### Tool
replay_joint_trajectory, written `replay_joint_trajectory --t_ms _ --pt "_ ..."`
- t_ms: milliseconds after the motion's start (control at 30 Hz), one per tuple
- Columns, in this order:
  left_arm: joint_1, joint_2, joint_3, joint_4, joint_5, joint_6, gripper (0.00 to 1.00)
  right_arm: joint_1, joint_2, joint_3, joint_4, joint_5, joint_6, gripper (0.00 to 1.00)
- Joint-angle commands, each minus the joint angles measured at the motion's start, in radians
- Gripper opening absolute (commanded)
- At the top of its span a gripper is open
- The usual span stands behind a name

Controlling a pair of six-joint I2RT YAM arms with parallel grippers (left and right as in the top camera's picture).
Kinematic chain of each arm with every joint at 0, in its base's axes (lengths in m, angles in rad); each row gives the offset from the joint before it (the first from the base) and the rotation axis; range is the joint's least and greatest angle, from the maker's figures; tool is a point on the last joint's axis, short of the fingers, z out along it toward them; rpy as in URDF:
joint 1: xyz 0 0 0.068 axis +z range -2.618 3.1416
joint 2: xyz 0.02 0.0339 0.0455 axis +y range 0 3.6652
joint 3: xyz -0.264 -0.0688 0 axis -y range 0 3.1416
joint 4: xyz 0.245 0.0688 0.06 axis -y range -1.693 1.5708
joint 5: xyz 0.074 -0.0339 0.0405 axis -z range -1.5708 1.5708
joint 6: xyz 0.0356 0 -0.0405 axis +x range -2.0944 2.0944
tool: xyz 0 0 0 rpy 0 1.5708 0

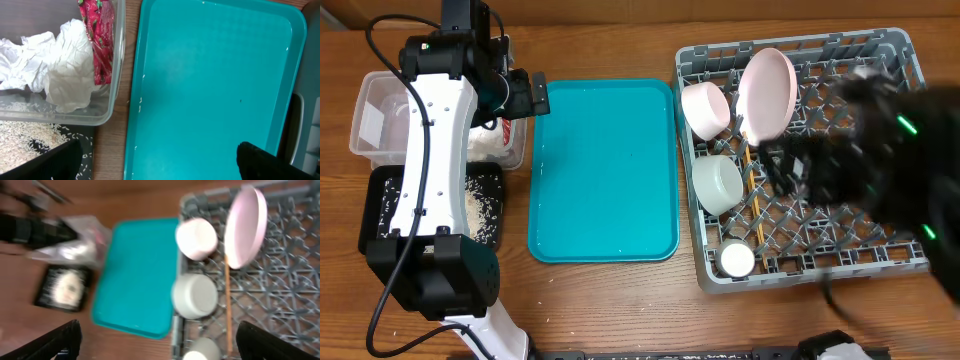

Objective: Sort waste into correct bins and load items into the dishwasher

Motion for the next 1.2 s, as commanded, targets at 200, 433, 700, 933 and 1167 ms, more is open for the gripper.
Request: replay_joint_trajectory --t_ms 200,433,700,933,1167 --pt "0.002 -0.002 0.019 0.004 -0.006 0.005 1.00 -0.001 -0.138 0.002 -0.060 0.050 0.013 1.00" --pt "0.002 -0.002 0.019 0.004 -0.006 0.005 1.00 -0.037 -0.166 -0.033 -0.023 0.194 -0.077 0.99" --pt "0.002 -0.002 0.019 0.004 -0.006 0.005 1.00 -0.236 -0.312 -0.336 0.270 0.023 -0.198 1.00" --pt "0.002 -0.002 0.019 0.004 -0.006 0.005 1.00 -0.272 -0.567 -0.868 0.748 0.011 -0.199 1.00" --pt "0.002 -0.002 0.019 0.004 -0.006 0.005 1.00 -0.280 -0.787 -1.360 1.196 -0.040 -0.198 1.00"
